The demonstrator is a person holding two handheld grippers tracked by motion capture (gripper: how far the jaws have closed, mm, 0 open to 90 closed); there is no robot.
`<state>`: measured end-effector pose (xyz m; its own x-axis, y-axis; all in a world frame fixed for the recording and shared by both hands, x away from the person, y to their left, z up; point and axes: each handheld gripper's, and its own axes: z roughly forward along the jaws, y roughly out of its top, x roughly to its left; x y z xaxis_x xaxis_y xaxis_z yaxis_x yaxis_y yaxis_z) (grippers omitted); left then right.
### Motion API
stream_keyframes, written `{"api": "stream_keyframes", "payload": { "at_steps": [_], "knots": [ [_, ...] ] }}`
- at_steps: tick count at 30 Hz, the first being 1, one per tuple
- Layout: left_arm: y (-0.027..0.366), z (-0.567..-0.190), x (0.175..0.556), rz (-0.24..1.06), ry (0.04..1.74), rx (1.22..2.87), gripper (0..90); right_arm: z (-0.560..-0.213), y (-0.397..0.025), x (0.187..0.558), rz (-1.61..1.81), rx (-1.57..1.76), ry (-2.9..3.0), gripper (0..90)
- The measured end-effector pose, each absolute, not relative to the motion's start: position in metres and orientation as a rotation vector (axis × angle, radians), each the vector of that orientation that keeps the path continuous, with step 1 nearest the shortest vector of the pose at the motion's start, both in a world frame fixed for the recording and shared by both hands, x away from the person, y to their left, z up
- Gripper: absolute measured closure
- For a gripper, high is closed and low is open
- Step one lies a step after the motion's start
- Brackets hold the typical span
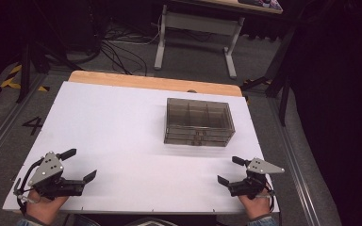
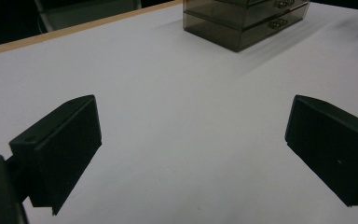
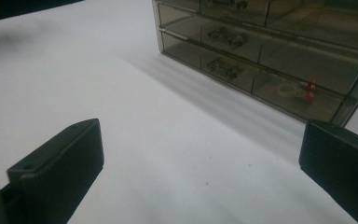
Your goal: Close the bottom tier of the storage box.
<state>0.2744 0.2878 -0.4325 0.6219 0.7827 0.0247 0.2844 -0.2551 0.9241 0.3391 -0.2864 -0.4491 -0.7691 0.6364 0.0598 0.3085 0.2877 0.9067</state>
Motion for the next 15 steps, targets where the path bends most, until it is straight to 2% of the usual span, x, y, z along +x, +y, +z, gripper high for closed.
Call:
{"api": "stream_keyframes", "payload": {
  "at_steps": [15],
  "knots": [
    [0.2862, -0.4329, 0.2744, 0.599, 0.852, 1.827, 4.2, -0.452, -0.2831, 0.3423, 1.461, 0.856, 2.264, 0.4]
  ]
}}
